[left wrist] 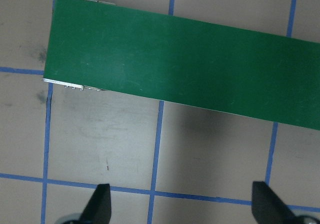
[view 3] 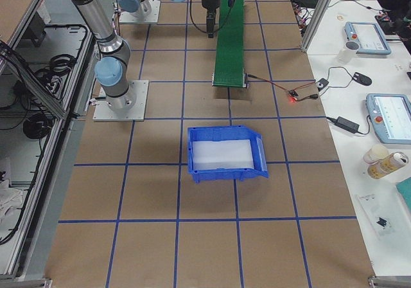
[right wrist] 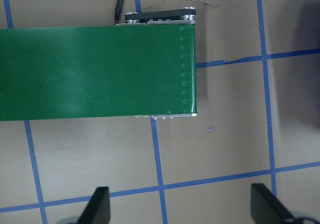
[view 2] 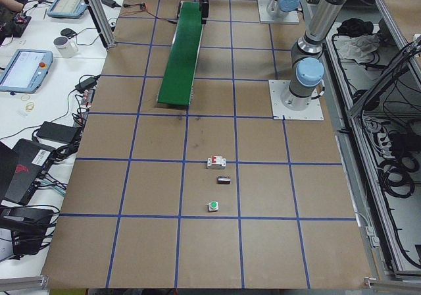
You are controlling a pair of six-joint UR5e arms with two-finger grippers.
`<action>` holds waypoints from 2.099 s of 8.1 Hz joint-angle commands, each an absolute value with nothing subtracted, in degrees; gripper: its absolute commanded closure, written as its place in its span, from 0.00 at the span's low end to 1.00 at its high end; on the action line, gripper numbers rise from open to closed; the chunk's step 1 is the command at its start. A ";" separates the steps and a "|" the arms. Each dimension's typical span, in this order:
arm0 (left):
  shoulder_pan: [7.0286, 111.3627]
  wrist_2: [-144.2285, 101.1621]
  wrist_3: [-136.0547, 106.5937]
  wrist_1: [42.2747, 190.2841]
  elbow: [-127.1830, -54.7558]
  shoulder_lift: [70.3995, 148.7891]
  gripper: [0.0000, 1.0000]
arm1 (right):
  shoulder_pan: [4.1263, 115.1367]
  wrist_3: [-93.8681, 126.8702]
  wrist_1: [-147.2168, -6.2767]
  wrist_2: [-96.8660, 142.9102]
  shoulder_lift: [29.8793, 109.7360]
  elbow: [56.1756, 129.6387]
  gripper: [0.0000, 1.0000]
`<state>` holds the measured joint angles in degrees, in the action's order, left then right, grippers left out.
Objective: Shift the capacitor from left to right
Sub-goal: 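Move the left gripper off the conveyor toward the black capacitor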
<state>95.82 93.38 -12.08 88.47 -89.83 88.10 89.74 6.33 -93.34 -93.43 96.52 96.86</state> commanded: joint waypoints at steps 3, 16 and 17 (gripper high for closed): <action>96.42 91.25 -10.91 88.41 -89.48 87.98 0.00 | 89.74 6.33 -93.34 -93.43 96.50 96.86 0.00; 36.39 95.45 56.05 78.17 -89.65 101.99 0.00 | 89.74 6.33 -93.25 -93.43 96.59 96.86 0.00; 34.39 95.28 56.25 74.57 -89.82 106.91 0.00 | 89.74 6.33 -93.25 -93.43 96.59 96.94 0.00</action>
<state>37.64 95.38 52.33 81.89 -89.57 98.58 89.74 6.38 -93.23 -93.43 96.59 96.86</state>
